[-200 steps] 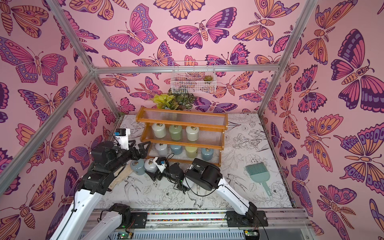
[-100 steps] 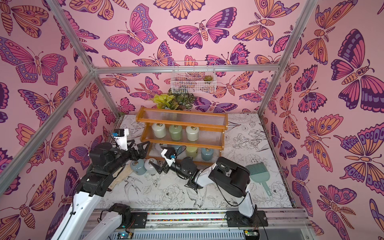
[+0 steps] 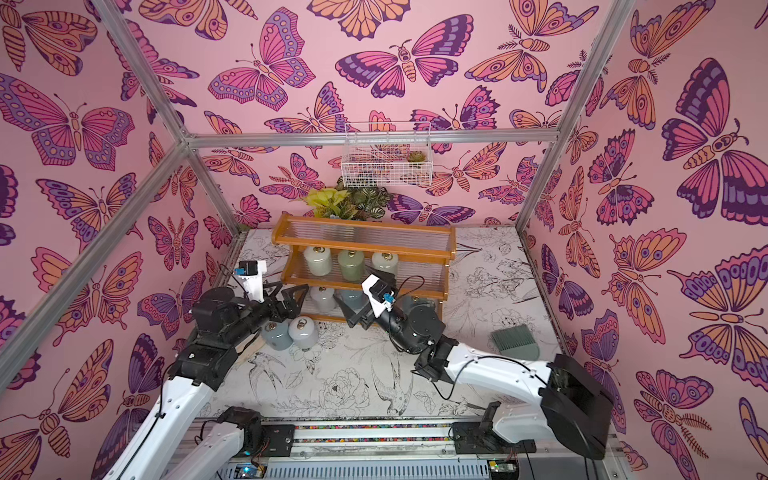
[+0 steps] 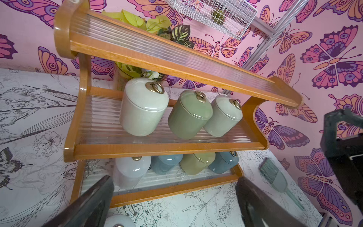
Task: Remove the tea canisters from the shelf
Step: Pick up the tea canister from the shelf.
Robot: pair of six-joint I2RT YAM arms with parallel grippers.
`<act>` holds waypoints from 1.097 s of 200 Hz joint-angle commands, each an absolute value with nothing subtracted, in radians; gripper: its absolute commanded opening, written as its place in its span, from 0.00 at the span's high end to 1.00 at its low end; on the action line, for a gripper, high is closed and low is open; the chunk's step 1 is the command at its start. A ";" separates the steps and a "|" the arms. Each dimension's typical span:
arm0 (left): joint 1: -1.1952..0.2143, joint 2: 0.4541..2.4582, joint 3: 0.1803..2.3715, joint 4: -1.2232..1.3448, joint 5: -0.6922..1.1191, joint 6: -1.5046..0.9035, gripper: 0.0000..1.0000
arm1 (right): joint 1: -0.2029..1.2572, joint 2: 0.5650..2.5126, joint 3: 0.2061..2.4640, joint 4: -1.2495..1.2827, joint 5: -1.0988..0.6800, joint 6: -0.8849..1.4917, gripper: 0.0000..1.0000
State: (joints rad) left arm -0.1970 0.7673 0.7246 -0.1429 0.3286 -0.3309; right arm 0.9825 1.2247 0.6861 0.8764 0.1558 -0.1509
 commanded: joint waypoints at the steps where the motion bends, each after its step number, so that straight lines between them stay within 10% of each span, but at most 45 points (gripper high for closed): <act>1: -0.203 0.786 0.716 -0.096 0.380 -0.351 0.00 | 0.951 1.144 0.661 0.670 0.249 -0.189 0.01; 88: -0.217 0.799 0.684 -0.047 0.402 -0.371 0.00 | 0.795 1.036 0.544 0.588 0.274 -0.105 0.01; 219: -0.223 0.816 0.684 -0.035 0.387 -0.370 0.00 | 0.704 1.377 0.636 0.849 0.249 -0.058 0.01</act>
